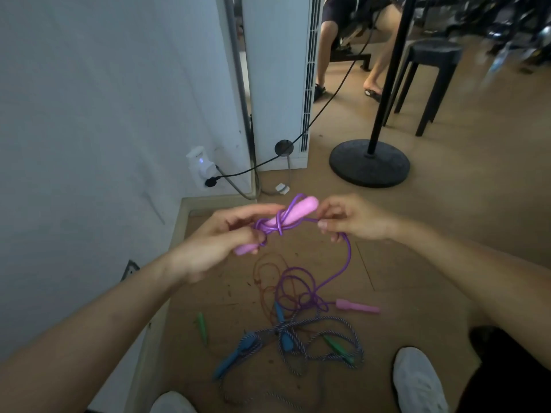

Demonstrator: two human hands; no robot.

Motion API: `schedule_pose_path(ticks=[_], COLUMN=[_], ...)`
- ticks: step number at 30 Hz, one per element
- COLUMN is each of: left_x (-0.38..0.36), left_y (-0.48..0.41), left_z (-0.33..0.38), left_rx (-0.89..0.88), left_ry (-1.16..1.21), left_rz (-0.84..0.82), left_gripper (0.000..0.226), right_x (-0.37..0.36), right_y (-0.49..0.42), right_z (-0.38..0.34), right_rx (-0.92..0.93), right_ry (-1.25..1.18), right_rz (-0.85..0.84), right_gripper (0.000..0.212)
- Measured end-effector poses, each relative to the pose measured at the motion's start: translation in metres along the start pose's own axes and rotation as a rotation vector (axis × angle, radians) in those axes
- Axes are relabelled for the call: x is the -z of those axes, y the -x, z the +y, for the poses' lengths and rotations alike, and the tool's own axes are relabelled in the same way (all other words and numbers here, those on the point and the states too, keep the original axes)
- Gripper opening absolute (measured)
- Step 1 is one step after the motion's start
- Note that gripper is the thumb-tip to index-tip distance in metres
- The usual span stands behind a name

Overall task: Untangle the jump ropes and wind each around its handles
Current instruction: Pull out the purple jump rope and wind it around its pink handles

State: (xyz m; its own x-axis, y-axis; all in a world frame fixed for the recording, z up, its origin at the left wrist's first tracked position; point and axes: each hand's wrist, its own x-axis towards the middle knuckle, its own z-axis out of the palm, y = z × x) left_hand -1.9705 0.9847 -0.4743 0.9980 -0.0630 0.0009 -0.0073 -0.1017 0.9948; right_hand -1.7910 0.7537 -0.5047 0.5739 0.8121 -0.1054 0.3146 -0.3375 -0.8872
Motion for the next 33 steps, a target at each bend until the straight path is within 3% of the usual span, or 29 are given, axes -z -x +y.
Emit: schedule_pose_path(ticks=[4, 9, 14, 18, 21, 25, 29, 33], left_x=[0.008, 0.017, 0.031, 0.044, 0.049, 0.028, -0.004, -0.027], left_y=[-0.005, -0.01, -0.012, -0.012, -0.01, -0.007, -0.002, 0.004], left_z=[-0.003, -0.002, -0.019, -0.037, -0.047, -0.048, -0.038, -0.024], left_rx=[0.052, 0.042, 0.12, 0.074, -0.005, -0.058, -0.02, 0.061], left_ry=[0.181, 0.347, 0.124, -0.38, -0.748, -0.907, -0.712, -0.392], left_rz=[0.182, 0.279, 0.424, 0.459, 0.312, 0.02, -0.175, -0.247], left_gripper=[0.045, 0.044, 0.019, 0.016, 0.018, 0.025, 0.033, 0.038], right_x=[-0.017, -0.052, -0.074, -0.07, -0.058, -0.041, -0.023, -0.014], right_y=[0.005, 0.021, 0.04, 0.054, 0.056, 0.049, 0.036, 0.019], right_z=[0.011, 0.014, -0.003, -0.027, -0.044, -0.06, -0.059, -0.043], right_rx=[-0.111, -0.233, -0.214, -0.179, -0.094, 0.096, 0.229, 0.212], right_ry=[-0.049, -0.168, -0.189, -0.139, -0.035, 0.085, 0.119, 0.173], right_rz=[-0.018, -0.083, -0.139, -0.197, -0.217, -0.136, 0.051, 0.167], right_gripper=[0.006, 0.009, 0.012, 0.016, 0.011, 0.004, 0.005, 0.014])
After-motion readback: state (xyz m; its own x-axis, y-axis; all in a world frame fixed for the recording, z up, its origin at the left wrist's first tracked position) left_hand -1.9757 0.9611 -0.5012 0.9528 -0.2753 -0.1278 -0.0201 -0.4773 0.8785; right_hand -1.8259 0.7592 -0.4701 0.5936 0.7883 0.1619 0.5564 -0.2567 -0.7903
